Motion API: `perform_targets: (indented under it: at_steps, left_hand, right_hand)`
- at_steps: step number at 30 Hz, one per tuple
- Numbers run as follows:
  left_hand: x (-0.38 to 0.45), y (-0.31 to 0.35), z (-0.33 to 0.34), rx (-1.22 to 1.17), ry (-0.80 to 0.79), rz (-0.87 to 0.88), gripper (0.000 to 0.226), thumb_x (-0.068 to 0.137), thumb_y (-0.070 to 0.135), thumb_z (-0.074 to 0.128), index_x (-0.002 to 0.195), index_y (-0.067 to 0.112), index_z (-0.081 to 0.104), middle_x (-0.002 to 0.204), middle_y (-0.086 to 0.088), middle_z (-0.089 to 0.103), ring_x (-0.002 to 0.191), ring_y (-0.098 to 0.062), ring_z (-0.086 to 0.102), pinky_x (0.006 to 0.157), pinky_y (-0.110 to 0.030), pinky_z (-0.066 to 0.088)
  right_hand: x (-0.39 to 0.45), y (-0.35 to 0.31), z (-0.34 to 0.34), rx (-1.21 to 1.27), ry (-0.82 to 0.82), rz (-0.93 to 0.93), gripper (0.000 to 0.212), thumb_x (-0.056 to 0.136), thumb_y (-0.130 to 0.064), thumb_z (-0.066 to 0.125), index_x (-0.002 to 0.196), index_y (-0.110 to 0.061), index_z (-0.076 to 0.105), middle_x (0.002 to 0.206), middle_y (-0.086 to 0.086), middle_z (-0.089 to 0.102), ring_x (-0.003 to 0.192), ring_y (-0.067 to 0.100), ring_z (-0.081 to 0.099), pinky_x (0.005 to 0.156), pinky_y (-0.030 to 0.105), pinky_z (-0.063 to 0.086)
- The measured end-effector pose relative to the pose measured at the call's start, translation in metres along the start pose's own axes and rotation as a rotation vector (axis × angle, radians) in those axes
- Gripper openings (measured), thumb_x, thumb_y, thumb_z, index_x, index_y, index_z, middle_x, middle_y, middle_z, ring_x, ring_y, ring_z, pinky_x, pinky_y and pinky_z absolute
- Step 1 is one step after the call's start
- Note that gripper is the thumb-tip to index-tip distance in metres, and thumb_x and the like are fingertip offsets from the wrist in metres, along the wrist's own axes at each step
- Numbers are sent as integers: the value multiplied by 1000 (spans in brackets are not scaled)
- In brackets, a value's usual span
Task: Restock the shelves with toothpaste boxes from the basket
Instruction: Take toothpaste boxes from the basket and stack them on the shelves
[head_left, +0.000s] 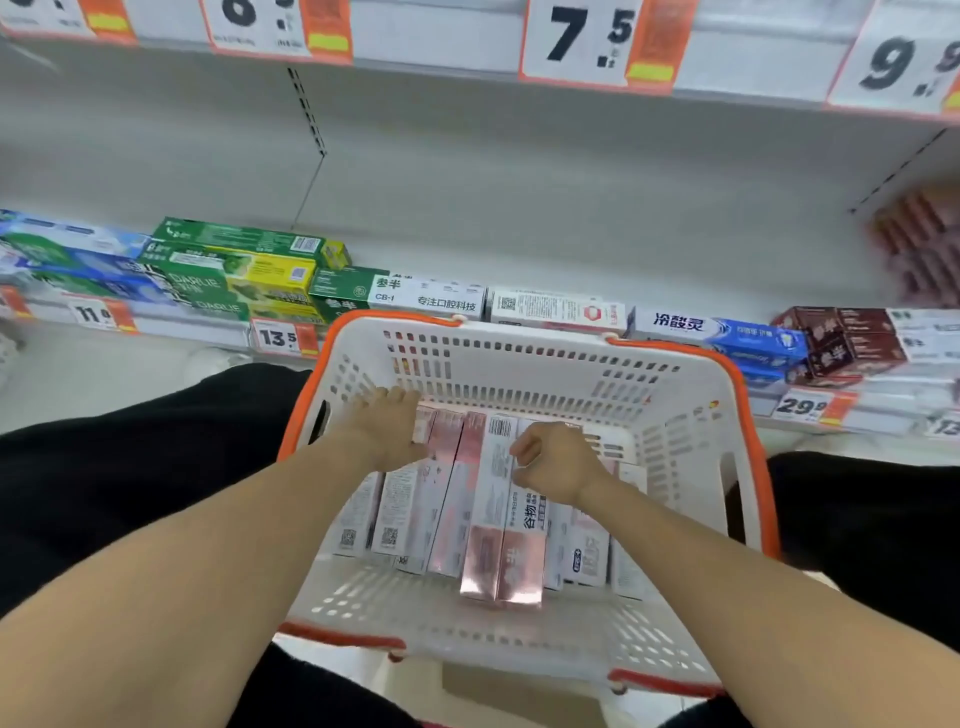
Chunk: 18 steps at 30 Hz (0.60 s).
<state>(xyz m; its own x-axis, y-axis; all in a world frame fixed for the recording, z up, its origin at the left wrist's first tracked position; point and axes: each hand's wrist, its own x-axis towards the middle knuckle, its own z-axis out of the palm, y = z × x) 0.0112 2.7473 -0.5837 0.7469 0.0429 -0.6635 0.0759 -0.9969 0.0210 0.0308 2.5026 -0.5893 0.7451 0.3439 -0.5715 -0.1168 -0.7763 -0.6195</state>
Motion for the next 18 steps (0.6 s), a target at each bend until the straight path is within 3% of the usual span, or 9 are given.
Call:
perform_targets:
  at_steps: [2,4,7,11,13,14,16,18]
  left_hand:
    - [6,-8,14,-1,-69,-26,87,95,59,47,159,17,8,165,-11,16,152,-31,17,121,-48,21]
    - [9,-14,20,-13,-99,-27,84,96,61,43,159,18,9,163,-12,23,150,-30,24,121,-43,23]
    - [7,-15,17,-40,-109,-10,72,96,56,50,155,26,25,155,-8,42,139,-28,43,112,-38,36]
    - [-6,-8,17,-41,-101,58,55,99,40,52,151,35,34,154,-4,40,141,-28,36,114,-42,32]
    - [-12,-10,21,-118,-74,93,55,98,24,52,150,35,37,151,-3,41,141,-27,34,114,-44,33]
    - [-14,-13,23,-192,-58,102,56,96,16,53,148,34,41,149,-3,44,140,-26,35,114,-44,34]
    - [-16,-19,25,-382,-3,86,53,92,8,58,141,27,51,142,-5,52,134,-24,45,110,-41,41]
    - [-18,-22,24,-595,60,15,41,90,10,66,130,16,59,130,-7,60,120,-22,57,99,-34,50]
  right_hand:
    - [6,-6,8,36,-27,-9,20,81,-4,77,101,-5,71,91,3,65,91,23,66,84,34,57]
    - [13,-18,18,56,-69,-30,20,81,-3,77,100,-3,70,91,4,65,87,22,65,79,30,57]
    - [28,-39,32,112,-102,-51,29,82,2,72,110,-4,67,99,7,64,87,22,62,80,36,58]
    - [49,-59,53,-46,-198,-74,71,86,-1,62,150,-17,38,146,11,44,128,30,49,82,28,50]
    - [52,-63,63,-115,-315,-73,78,87,-3,59,156,-21,28,156,9,36,140,31,41,98,32,47]
    - [50,-65,64,-144,-361,-70,75,89,-3,57,156,-18,28,156,9,37,139,30,42,103,32,45]
    - [47,-66,66,-152,-399,-45,63,89,-4,55,149,-14,37,141,5,51,125,26,52,91,31,47]
    - [45,-64,64,-62,-385,-5,46,86,-11,56,130,-20,44,103,-1,58,95,18,61,71,30,46]
